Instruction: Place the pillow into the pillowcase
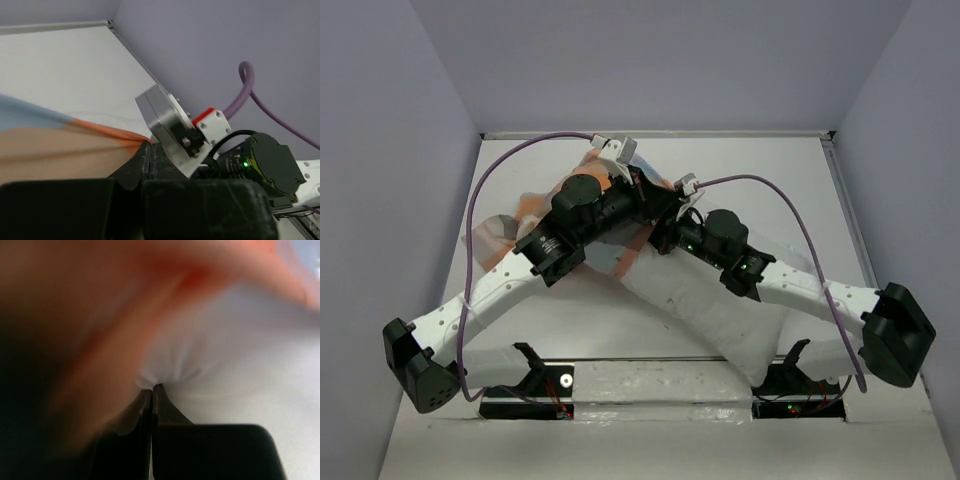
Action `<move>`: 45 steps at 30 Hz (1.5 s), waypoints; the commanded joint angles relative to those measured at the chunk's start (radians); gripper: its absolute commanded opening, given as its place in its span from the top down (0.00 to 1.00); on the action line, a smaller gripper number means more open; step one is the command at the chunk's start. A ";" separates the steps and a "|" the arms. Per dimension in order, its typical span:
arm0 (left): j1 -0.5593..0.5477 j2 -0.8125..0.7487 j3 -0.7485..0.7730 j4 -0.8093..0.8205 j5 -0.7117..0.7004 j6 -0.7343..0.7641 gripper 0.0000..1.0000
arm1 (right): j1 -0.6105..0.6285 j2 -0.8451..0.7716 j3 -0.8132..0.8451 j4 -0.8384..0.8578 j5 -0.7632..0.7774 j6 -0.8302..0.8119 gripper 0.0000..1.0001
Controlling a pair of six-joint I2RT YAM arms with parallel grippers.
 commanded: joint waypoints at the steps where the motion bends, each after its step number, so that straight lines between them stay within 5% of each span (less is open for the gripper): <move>1: -0.047 -0.008 0.076 0.139 0.148 -0.081 1.00 | -0.040 0.113 0.058 0.234 -0.109 0.094 1.00; 11: -0.100 0.109 0.332 0.208 0.265 -0.168 1.00 | -0.040 0.346 0.082 0.280 -0.107 0.146 1.00; 16: -0.097 0.164 0.449 0.023 0.137 -0.061 1.00 | -0.031 0.287 -0.041 0.317 -0.101 0.178 1.00; 17: -0.090 0.173 0.444 -0.006 0.104 -0.036 0.94 | -0.031 0.252 -0.042 0.311 -0.079 0.183 1.00; 20: -0.047 0.149 0.340 -0.074 -0.065 0.043 0.23 | -0.050 0.117 -0.092 0.184 0.034 0.161 1.00; 23: -0.033 0.040 0.166 -0.080 -0.237 0.083 0.01 | -0.124 0.041 -0.097 0.082 0.022 0.177 1.00; 28: -0.031 -0.200 -0.142 -0.122 -0.508 0.099 0.02 | -0.216 0.007 -0.063 -0.055 -0.011 0.184 1.00; 34: -0.086 -0.299 -0.453 -0.136 -0.565 0.059 0.21 | -0.235 0.007 0.044 -0.184 -0.012 0.146 1.00; 45: -0.103 -0.097 -0.584 0.044 -0.585 0.109 0.14 | -0.235 -0.051 0.121 -0.282 -0.016 0.112 1.00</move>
